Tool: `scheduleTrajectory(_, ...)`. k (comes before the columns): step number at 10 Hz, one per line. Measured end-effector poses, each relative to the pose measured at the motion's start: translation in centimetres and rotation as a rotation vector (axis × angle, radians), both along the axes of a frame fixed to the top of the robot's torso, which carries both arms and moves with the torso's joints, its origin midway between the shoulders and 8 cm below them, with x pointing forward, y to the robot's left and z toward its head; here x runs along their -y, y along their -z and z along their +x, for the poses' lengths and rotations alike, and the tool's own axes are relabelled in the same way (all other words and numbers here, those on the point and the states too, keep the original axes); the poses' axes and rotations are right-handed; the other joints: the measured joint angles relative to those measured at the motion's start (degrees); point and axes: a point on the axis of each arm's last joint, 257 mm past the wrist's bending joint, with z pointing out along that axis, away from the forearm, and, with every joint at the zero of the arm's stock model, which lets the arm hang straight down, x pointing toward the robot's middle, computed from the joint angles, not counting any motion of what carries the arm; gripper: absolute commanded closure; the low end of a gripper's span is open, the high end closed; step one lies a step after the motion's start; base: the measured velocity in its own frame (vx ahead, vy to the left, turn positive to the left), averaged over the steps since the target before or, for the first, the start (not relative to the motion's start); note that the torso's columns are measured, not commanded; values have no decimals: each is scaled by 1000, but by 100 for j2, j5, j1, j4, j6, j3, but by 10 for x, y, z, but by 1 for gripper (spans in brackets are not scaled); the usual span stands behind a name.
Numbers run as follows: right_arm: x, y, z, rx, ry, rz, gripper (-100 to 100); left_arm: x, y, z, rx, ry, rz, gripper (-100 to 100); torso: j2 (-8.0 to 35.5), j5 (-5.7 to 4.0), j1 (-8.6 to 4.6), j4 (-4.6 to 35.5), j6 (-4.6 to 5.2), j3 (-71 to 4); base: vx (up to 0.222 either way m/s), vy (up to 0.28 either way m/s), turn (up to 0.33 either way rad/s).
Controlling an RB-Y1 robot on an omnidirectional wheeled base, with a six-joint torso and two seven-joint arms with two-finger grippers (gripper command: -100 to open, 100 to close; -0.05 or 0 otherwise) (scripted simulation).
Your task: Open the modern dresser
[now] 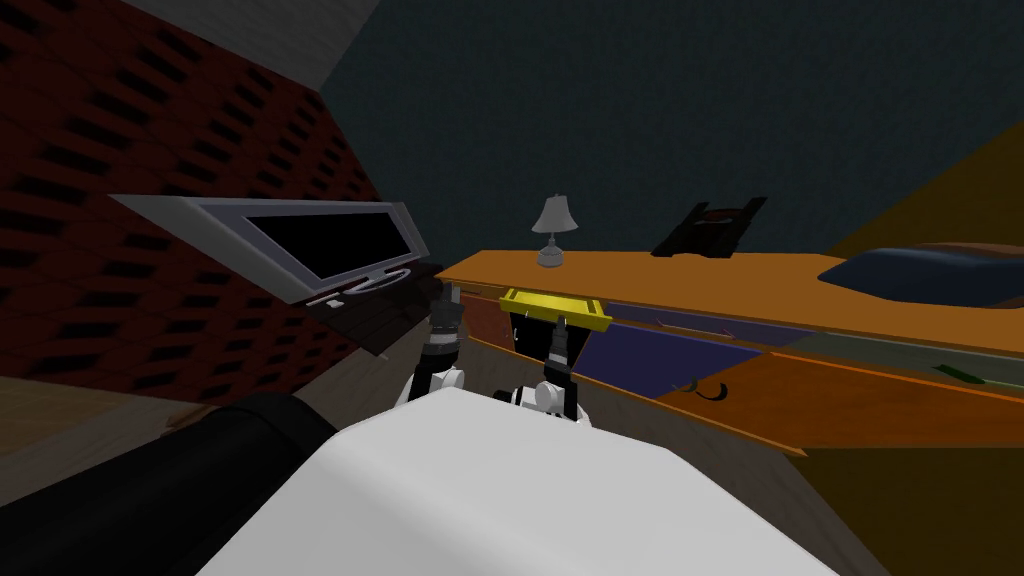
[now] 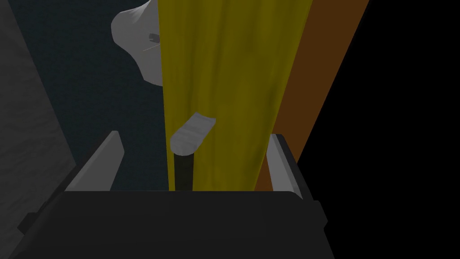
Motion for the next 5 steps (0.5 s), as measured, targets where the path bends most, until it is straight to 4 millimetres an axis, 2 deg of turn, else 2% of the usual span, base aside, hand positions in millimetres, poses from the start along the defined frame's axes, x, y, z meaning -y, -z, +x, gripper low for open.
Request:
scheduleTrajectory(1,0,5,0,-12,-2,-2,0,0,0,0,0,0,0,0,-21,-6,0,-30,-1,-9,5,3,11)
scheduleTrajectory(5,0,20,-2,-50,-6,-11,0,0,0,0,0,0,0,0,-106,-22,-13,-96,-12,-57,0,0,0)
